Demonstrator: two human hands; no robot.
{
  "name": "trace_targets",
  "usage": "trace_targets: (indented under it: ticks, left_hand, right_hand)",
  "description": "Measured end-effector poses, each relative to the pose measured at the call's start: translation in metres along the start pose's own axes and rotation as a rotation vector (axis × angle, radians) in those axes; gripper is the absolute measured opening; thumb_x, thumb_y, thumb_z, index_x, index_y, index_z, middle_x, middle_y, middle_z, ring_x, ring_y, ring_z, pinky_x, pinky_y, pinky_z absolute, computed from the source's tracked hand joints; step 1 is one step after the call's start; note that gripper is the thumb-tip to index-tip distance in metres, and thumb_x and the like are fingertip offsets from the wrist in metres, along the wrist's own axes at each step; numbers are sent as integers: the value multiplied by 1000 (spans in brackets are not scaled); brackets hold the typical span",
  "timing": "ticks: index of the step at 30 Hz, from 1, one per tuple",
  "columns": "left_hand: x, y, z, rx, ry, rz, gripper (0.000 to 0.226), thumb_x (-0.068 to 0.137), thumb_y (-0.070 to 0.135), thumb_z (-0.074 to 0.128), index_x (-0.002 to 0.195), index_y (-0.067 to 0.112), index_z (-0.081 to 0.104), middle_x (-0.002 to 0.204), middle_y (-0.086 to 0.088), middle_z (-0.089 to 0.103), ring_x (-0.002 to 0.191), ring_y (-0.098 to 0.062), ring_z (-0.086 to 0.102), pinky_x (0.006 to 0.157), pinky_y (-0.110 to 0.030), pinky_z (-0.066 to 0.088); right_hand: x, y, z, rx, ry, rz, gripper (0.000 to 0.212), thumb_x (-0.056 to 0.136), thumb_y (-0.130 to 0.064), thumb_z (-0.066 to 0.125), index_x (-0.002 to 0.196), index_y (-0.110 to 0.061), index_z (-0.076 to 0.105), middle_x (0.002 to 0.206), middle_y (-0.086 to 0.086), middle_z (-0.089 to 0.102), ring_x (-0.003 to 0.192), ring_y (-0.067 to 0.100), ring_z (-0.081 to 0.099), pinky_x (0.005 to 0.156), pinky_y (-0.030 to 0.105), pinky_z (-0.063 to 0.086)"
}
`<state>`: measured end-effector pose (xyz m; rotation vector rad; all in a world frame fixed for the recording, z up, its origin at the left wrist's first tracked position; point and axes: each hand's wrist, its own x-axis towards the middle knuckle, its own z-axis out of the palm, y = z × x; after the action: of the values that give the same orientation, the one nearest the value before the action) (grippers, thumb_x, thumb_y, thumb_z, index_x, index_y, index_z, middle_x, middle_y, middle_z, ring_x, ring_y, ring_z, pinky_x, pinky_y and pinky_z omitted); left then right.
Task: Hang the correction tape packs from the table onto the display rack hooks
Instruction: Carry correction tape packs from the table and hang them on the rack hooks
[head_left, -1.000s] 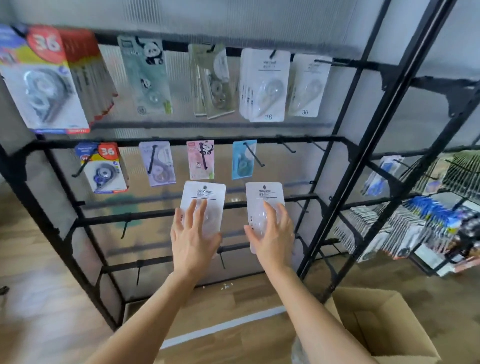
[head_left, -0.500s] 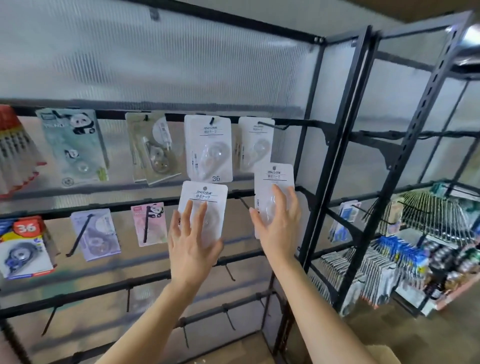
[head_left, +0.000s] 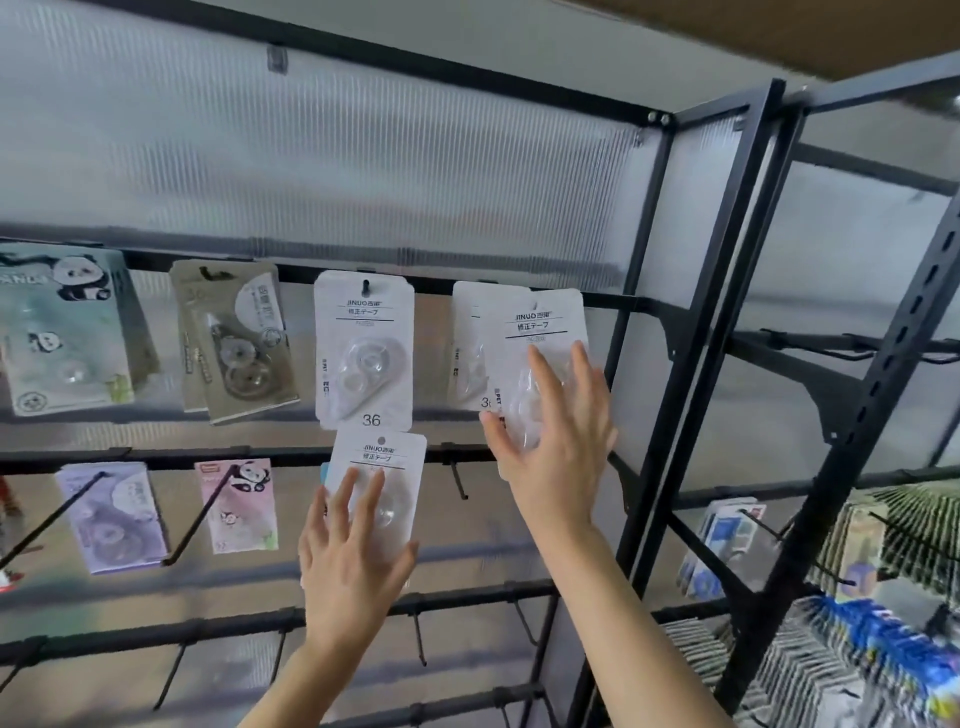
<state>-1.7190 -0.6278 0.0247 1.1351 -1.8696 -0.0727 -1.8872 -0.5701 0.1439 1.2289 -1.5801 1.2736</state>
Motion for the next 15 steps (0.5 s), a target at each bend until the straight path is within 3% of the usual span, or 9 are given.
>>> trace_targets:
  ticks: [7,12,15]
  left_hand:
    - [1,5,9,129,82,-40,73,73,56,45,140,27,40,144,-3,43,132,-36,31,90,-55,44]
    - [-1,3,14,206,118,-13,71,74,56,44,139,27,38,144,-5,44,131,-40,35,91,-55,43]
    - [-1,3,15,235,128,-11,71,75,57,44,139,27,38,143,-6,44,131,-40,35,91,-55,43]
  right_hand:
    - [-3,15,11,59,62,3,61,82,-58,55,135,-31,43,149,4,33,133,32,37,93,49,39]
    - [-5,17,20,110,58,-2,60,83,-58,55,134,-28,45,148,5,32,133,34,37,99,52,38]
    - [-5,16,22,67,66,-25,60,83,-59,54,134,-29,44,148,5,33,133,35,37,97,47,34]
